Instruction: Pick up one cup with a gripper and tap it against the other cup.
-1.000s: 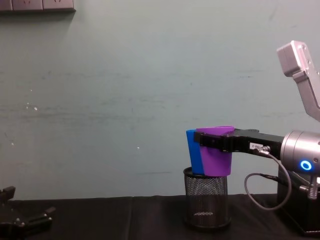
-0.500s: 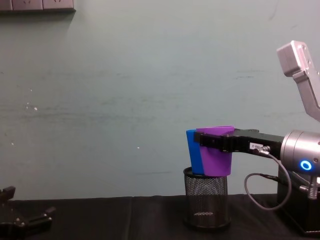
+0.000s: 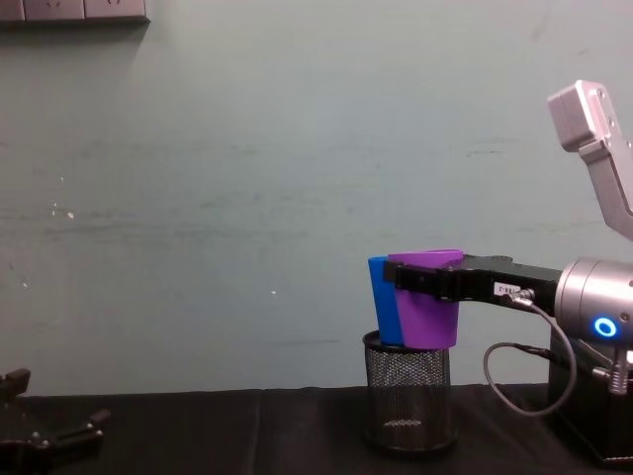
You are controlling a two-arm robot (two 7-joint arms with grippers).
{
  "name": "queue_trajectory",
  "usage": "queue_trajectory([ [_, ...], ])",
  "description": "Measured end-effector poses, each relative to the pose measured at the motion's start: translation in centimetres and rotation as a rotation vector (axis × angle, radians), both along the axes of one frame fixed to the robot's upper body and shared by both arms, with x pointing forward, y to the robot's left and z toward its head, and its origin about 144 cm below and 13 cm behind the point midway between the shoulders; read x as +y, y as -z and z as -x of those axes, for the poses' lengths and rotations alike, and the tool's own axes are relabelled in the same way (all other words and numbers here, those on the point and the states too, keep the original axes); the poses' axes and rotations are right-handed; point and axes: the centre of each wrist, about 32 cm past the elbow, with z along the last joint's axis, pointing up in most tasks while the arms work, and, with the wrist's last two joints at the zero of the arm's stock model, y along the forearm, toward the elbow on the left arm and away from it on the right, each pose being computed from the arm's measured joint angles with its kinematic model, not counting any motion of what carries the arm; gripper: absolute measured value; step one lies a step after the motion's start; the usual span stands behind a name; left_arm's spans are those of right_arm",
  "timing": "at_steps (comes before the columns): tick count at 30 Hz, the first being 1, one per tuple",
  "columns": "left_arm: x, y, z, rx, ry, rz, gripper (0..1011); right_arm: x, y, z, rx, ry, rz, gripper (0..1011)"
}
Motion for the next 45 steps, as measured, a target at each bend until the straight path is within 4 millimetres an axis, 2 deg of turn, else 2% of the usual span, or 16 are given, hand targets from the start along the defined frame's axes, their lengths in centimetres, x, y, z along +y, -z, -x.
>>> queue_trajectory([
  [35, 0.0, 0.0, 0.0, 0.0, 0.0, 0.0, 1000, -0.1, 0.0, 0.2, -0.007, -0.019, 0.018, 731],
  [40, 0.0, 0.0, 0.0, 0.0, 0.0, 0.0, 1000, -0.1, 0.4, 1.3, -0.011, -0.047, 0.0, 731],
  [45, 0.0, 0.0, 0.0, 0.0, 0.0, 0.0, 1000, -0.1, 0.8, 3.7, -0.027, -0.079, -0.026, 731],
])
